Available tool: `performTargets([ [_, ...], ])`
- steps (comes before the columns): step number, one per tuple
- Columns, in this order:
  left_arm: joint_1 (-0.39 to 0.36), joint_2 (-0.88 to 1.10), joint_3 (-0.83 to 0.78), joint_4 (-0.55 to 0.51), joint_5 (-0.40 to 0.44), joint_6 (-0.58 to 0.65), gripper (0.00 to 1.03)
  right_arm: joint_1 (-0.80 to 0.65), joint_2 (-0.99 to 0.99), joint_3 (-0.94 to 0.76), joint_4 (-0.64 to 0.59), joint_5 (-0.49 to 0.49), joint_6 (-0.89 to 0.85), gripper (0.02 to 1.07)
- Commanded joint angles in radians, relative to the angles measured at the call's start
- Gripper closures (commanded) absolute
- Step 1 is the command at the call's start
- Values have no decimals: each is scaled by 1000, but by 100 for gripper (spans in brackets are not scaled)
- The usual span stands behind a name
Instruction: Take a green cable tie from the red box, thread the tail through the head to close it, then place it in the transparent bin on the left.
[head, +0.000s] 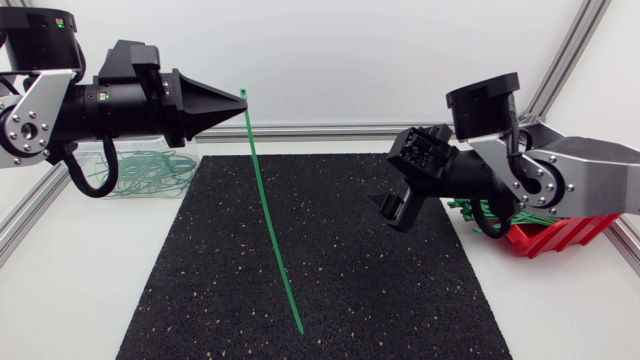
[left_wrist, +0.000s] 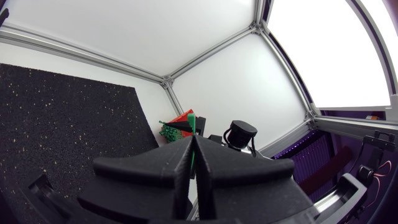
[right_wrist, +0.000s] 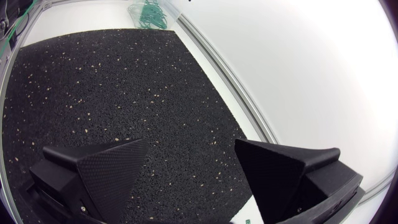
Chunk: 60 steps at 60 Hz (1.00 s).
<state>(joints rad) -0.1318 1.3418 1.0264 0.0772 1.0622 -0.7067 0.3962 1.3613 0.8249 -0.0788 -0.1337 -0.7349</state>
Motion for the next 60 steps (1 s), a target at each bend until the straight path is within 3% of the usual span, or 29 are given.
performTargets([
  [1, 8, 14, 11, -5, 10, -10, 99, -20, -16, 6, 7, -20, -110, 5],
  [7, 11, 14, 14, -8, 10, -10, 99, -13, -45, -58, 83, -26, -261, 5],
  [11, 12, 13, 18, -14, 10, -10, 99, -7, -80, -153, 249, -69, -382, 5],
  [14, 12, 13, 27, -31, 10, -10, 99, -16, -100, -248, 430, -193, -492, 5],
  [18, 12, 13, 32, -40, 10, -10, 99, -46, -105, -308, 534, -311, -690, 5],
  [32, 15, 62, 49, -71, 68, 3, 99, -19, -87, -360, 760, -325, -911, 5],
  [42, 23, 134, 77, -71, 150, 32, 99, 84, -134, -405, 837, -316, -962, 5],
  [60, -15, 215, 83, -71, 196, 135, 99, 305, -97, -466, 840, -294, -1115, 9],
])
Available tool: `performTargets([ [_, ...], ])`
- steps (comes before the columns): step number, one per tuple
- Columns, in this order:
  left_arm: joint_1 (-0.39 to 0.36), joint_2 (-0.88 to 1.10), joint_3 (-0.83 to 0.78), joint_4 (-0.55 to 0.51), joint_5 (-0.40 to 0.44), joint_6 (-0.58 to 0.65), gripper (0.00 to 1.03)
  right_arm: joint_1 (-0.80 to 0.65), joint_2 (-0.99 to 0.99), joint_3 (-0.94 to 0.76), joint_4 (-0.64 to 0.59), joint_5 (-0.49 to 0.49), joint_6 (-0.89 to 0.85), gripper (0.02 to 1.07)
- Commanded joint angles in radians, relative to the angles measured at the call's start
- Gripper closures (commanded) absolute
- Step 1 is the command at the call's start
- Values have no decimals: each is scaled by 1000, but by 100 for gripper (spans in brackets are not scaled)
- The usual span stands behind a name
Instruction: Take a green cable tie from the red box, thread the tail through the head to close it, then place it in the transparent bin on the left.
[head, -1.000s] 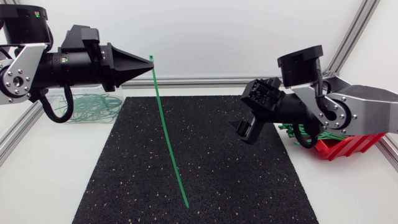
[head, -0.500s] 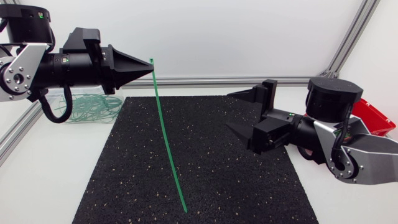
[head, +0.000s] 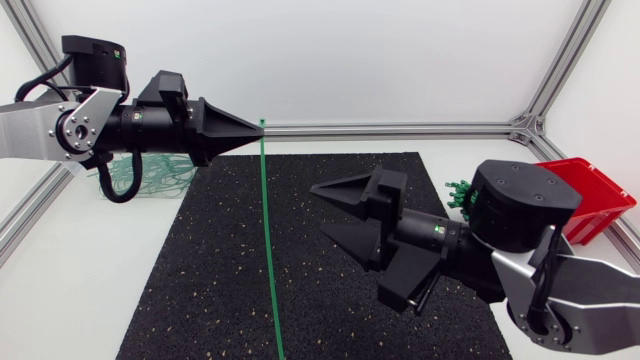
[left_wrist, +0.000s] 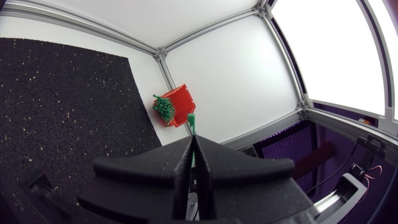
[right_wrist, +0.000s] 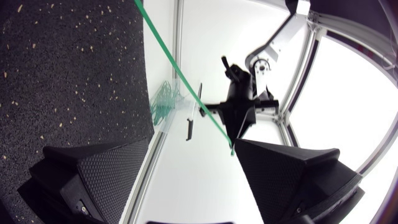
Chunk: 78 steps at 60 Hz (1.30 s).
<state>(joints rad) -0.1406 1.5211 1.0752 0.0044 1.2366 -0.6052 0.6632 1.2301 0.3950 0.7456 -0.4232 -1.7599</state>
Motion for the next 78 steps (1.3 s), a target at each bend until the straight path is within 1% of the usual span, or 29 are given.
performTargets([
  [1, -7, 45, 37, 2, 23, 38, 99, 46, 49, -38, 17, -6, -96, 9],
  [4, -7, 65, 42, 2, 27, 47, 99, 56, 80, -39, 29, -12, -112, 9],
  [8, -7, 93, 49, 2, 31, 53, 99, 75, 155, -47, 115, -35, -153, 9],
  [11, -7, 103, 51, 2, 31, 59, 99, 93, 183, -45, 133, -42, -154, 9],
  [14, -4, 116, 57, 2, 31, 61, 99, 113, 218, -50, 187, -51, -154, 9],
  [18, -2, 123, 60, 2, 31, 67, 99, 133, 243, -61, 224, -69, -158, 15],
  [22, 1, 132, 66, 2, 31, 67, 99, 154, 250, -70, 227, -95, -158, 16],
  [26, 1, 142, 74, 2, 31, 67, 99, 177, 259, -71, 235, -100, -154, 17],
  [34, -1, 154, 85, 0, 31, 67, 99, 193, 261, -90, 250, -141, -158, 31],
  [44, 4, 160, 89, 0, 31, 67, 99, 194, 253, -114, 259, -166, -154, 31],
  [51, 7, 174, 91, 0, 31, 67, 99, 194, 258, -125, 258, -181, -158, 48],
  [55, 7, 175, 88, 2, 31, 68, 99, 199, 266, -133, 258, -184, -158, 54],
  [58, 6, 177, 85, 0, 31, 70, 99, 202, 269, -134, 259, -184, -156, 57],
  [64, 6, 179, 83, 0, 31, 71, 99, 200, 276, -120, 259, -186, -154, 58],
  [66, 3, 179, 80, -3, 31, 71, 99, 200, 284, -117, 259, -187, -156, 65],
  [68, -1, 179, 77, -3, 31, 71, 99, 200, 293, -114, 261, -187, -156, 69],
  [69, -7, 177, 74, -4, 32, 71, 99, 202, 305, -110, 261, -187, -156, 72],
  [73, -11, 172, 69, -4, 32, 71, 99, 200, 321, -100, 261, -186, -158, 77],
  [78, -13, 165, 68, -9, 32, 71, 99, 191, 336, -93, 261, -187, -158, 77],
])
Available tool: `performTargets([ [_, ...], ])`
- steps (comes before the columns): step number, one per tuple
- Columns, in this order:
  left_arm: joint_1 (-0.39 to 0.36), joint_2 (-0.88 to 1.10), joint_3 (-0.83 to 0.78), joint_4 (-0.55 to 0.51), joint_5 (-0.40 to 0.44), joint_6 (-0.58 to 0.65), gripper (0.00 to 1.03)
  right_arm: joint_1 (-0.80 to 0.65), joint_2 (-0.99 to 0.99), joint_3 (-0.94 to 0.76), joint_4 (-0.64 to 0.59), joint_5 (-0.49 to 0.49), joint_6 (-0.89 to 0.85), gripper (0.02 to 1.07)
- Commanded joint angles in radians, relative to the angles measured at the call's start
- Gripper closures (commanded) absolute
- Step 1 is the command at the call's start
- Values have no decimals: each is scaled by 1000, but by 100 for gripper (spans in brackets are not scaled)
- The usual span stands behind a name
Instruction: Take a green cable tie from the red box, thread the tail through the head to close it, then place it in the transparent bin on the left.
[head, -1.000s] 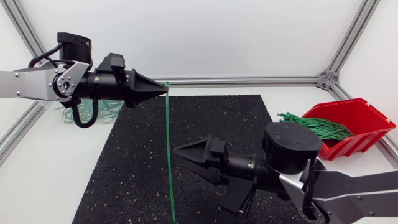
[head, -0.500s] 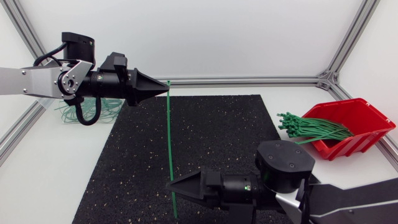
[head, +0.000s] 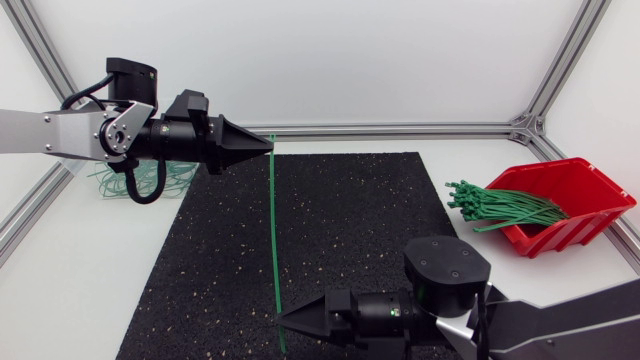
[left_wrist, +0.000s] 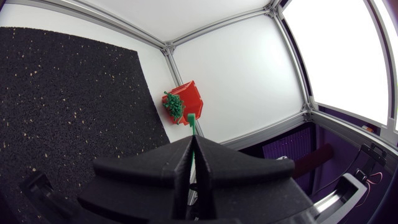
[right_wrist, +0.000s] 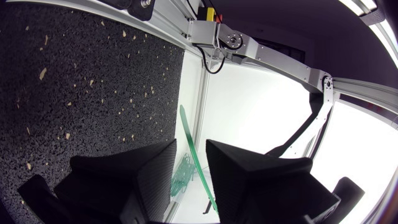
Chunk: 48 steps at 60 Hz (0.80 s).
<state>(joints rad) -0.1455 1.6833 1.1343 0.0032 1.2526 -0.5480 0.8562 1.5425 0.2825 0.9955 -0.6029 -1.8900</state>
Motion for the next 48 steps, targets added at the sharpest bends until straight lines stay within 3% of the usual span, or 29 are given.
performTargets([
  [1, -8, 1, 10, -9, 16, 14, 99, -3, 27, 23, 11, -6, -27, 77],
  [48, -8, -17, -2, -11, 14, 19, 99, -16, 13, 6, 14, 14, -26, 83],
])
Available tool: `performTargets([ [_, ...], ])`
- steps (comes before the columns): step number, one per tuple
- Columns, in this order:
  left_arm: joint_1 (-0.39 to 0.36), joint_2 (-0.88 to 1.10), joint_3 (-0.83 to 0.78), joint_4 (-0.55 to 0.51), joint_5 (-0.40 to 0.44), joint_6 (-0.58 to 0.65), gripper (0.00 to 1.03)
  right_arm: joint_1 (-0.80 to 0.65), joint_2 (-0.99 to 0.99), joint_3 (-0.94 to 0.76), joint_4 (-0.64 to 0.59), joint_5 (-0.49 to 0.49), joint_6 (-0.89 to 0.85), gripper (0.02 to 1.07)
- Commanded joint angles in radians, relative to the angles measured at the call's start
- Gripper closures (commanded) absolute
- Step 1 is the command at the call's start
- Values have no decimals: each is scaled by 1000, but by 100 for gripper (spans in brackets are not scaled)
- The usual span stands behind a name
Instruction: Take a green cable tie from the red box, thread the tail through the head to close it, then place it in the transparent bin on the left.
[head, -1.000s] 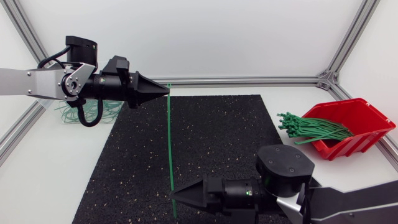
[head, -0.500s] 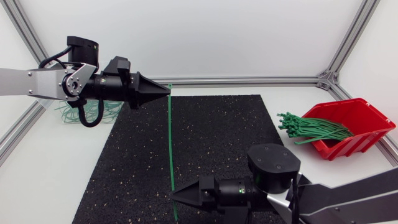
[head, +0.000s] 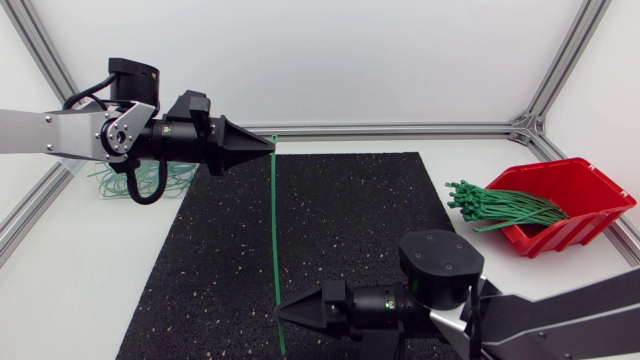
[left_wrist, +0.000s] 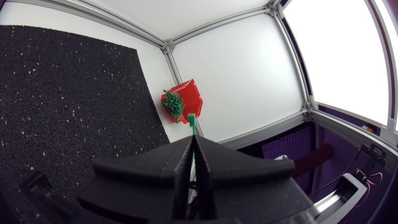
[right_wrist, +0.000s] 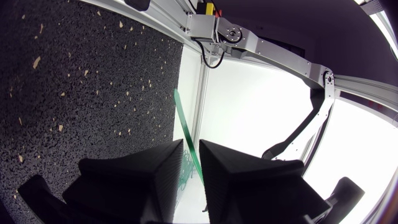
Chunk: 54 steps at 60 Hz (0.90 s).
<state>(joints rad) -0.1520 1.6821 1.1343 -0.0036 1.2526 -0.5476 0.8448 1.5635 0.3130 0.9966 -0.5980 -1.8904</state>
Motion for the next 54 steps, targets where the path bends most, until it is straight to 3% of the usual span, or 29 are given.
performTargets([
  [1, -1, -16, -2, -4, 14, 18, 99, -4, -10, -26, 13, 10, -26, 83],
  [16, -11, -19, -8, -4, 14, 18, 99, 5, -10, -38, 14, 17, -24, 86],
  [19, -12, -21, -11, -4, 14, 18, 99, 8, -8, -40, 14, 17, -24, 90],
  [54, -31, -24, -21, -4, 11, 18, 99, 16, -2, -25, 17, 23, -24, 90],
])
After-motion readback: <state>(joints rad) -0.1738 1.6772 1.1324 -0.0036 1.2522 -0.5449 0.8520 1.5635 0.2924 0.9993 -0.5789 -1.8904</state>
